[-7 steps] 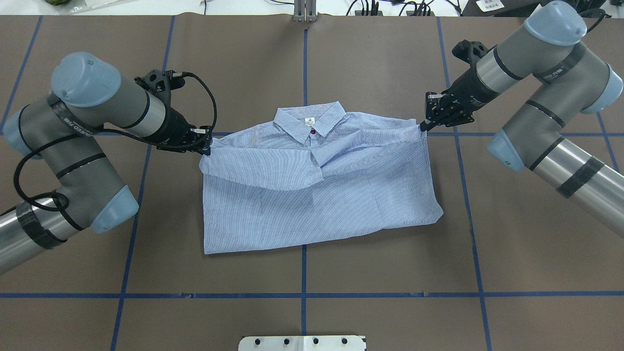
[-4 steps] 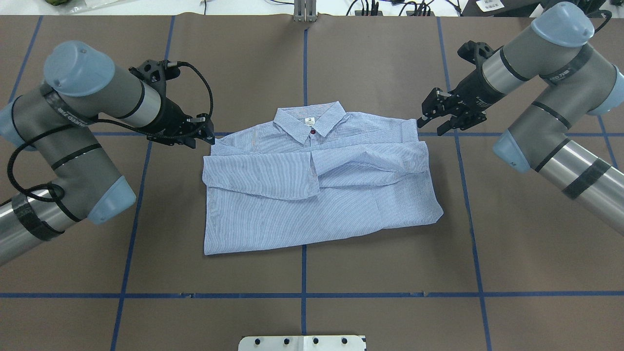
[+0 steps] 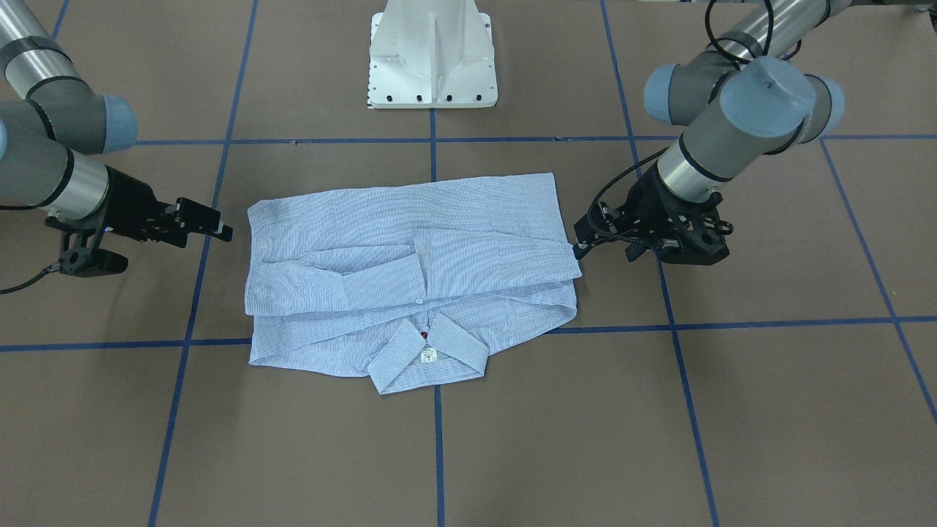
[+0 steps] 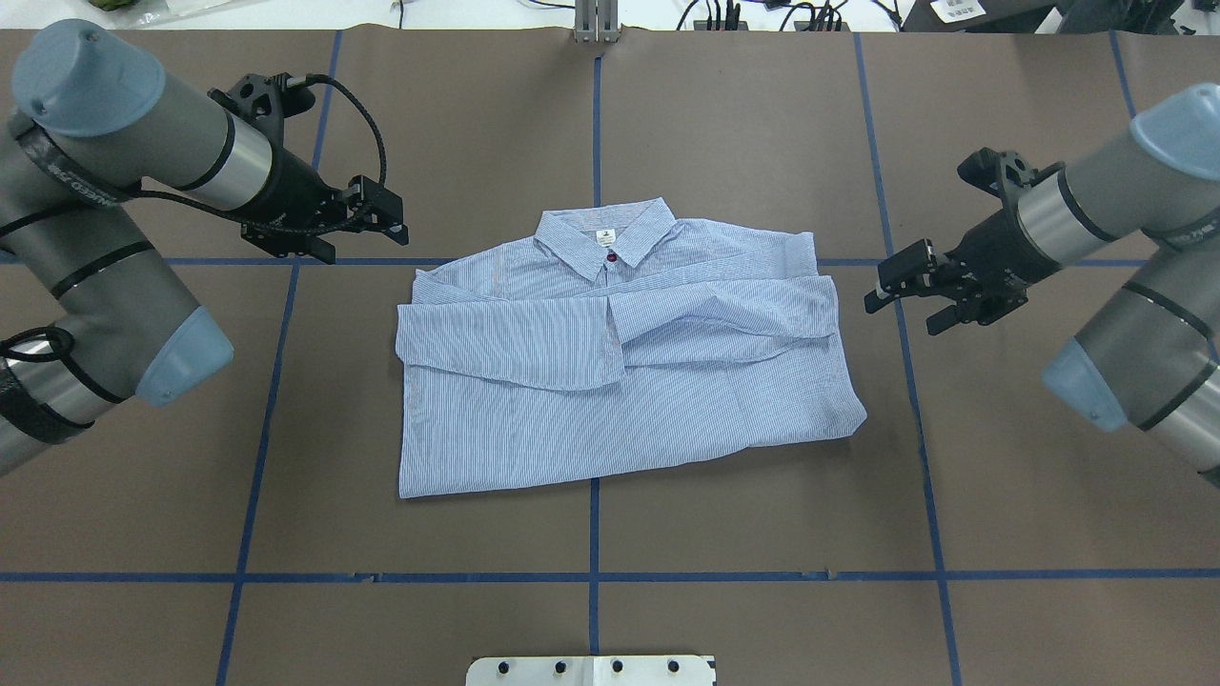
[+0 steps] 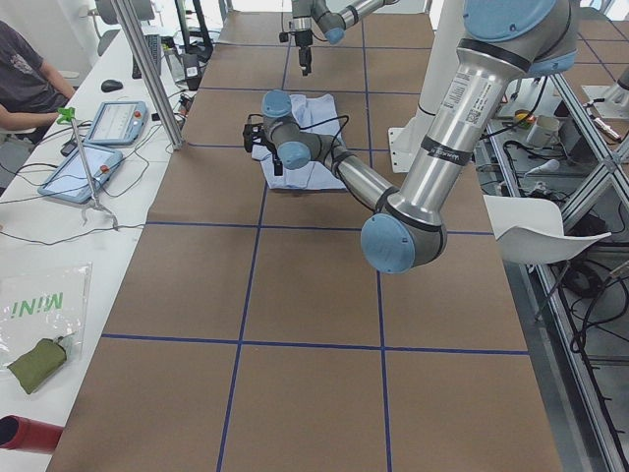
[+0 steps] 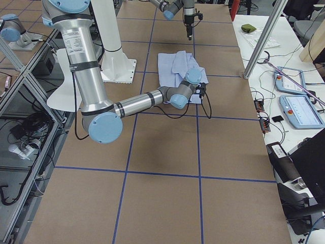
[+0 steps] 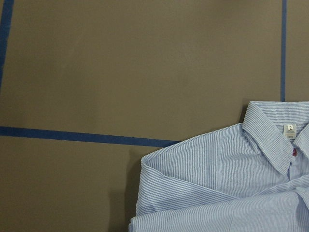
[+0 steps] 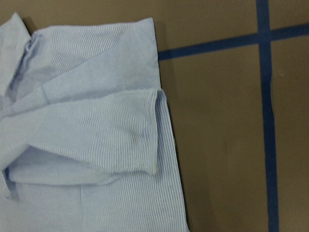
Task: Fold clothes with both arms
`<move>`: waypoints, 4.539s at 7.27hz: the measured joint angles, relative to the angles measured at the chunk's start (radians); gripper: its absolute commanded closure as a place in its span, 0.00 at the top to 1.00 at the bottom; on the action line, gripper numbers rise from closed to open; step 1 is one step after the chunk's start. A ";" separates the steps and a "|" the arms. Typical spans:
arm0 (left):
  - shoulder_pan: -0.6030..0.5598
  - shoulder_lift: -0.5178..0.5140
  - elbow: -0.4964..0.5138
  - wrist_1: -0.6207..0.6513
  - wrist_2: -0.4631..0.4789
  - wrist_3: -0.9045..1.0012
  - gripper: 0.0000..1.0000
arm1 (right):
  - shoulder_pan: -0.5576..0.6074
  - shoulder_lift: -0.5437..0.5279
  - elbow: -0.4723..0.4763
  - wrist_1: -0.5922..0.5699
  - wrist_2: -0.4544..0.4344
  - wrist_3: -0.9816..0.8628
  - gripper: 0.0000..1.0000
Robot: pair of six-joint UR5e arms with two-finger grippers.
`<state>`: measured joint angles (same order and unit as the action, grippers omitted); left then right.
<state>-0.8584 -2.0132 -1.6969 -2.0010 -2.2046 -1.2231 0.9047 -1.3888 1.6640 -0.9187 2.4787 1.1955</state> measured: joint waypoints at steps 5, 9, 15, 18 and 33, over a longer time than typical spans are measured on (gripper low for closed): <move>-0.001 -0.001 -0.040 0.025 -0.001 -0.009 1.00 | -0.204 -0.014 0.008 -0.010 -0.184 0.002 0.63; -0.001 0.001 -0.044 0.025 -0.001 -0.009 1.00 | -0.209 -0.020 0.017 -0.001 -0.189 0.003 0.00; -0.003 0.000 -0.046 0.025 0.001 -0.009 1.00 | -0.259 -0.180 0.205 0.001 -0.175 0.003 0.00; -0.002 -0.002 -0.054 0.026 0.002 -0.009 1.00 | -0.341 -0.309 0.305 0.003 -0.041 0.011 0.00; 0.538 0.046 -0.208 0.075 0.231 -0.506 0.86 | 0.116 -0.190 0.334 0.124 0.177 0.014 1.00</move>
<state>-0.3203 -1.9674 -1.9050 -1.9258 -1.9733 -1.7293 1.0203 -1.5789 1.9977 -0.7949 2.6560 1.2091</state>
